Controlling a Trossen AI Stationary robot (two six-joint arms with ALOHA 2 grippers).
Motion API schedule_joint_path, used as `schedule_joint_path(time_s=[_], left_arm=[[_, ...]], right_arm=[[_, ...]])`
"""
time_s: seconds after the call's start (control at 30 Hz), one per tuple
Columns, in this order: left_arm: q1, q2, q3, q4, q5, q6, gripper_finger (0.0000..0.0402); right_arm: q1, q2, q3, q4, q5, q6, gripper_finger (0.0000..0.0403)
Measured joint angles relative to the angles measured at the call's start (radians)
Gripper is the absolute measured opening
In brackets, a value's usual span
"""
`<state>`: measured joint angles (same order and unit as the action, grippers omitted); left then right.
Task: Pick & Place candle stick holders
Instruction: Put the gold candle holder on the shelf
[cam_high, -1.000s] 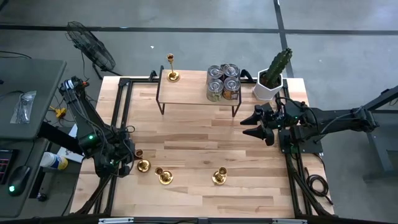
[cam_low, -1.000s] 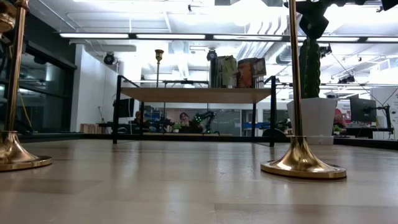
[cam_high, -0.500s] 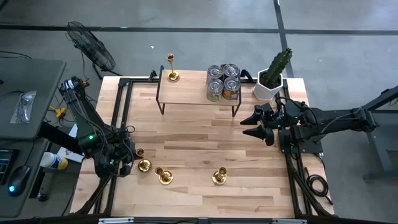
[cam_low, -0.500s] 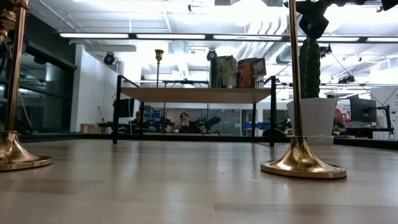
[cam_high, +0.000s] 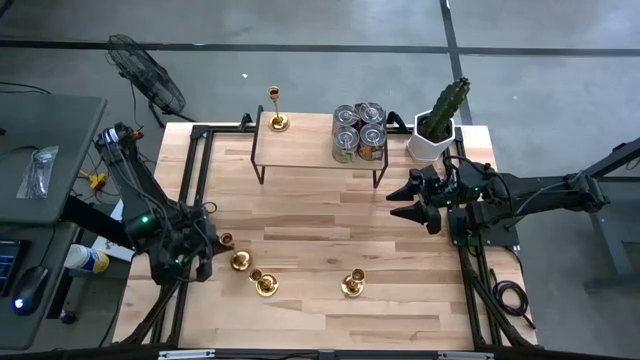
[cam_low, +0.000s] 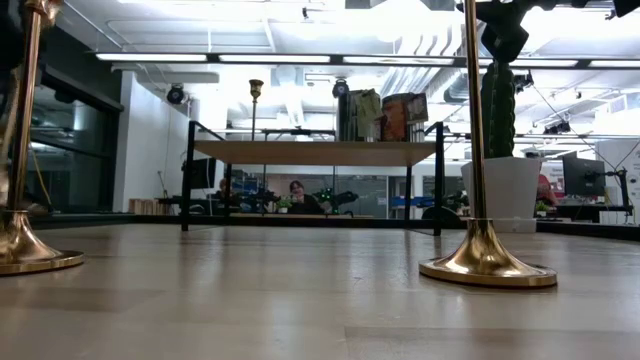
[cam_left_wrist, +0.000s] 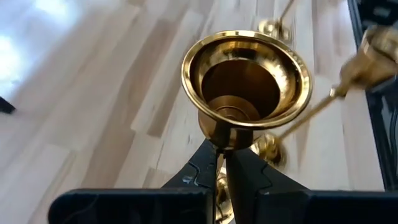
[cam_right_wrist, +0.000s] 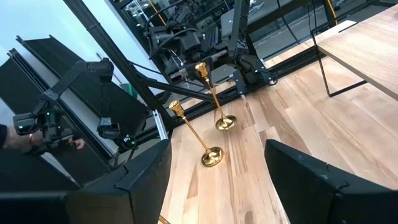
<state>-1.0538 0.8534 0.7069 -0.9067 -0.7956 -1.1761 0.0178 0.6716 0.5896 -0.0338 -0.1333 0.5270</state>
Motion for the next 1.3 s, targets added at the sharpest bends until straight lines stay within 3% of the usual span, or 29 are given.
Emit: schedule_joint_path(time_s=[0.27, 0.37, 0.73, 0.93, 1.1, 1.3], left_arm=[[0.005, 0.0, 0.075, -0.034, -0.103, 0.0, 0.0012], [0.053, 0.0, 0.113, -0.063, -0.094, 0.001, 0.0012], [0.372, 0.0, 0.265, -0.068, 0.017, 0.235, 0.0012], [0.555, 0.011, 0.348, 0.014, 0.036, 0.42, 0.0012], [0.73, 0.078, 0.434, 0.074, 0.101, 0.582, 0.0012], [0.913, 0.229, 0.564, 0.085, 0.174, 0.661, 0.0012]], right_arm=[[0.0, 0.0, 0.0, 0.0, 0.0, 0.0, 0.0252], [0.0, 0.0, 0.0, 0.0, 0.0, 0.0, 0.0252], [0.0, 0.0, 0.0, 0.001, 0.001, 0.004, 0.0252], [0.0, 0.0, 0.0, 0.001, 0.001, 0.004, 0.0252], [0.0, 0.0, 0.0, 0.001, 0.001, 0.004, 0.0252], [0.0, 0.0, 0.0, 0.001, 0.001, 0.003, 0.0252]])
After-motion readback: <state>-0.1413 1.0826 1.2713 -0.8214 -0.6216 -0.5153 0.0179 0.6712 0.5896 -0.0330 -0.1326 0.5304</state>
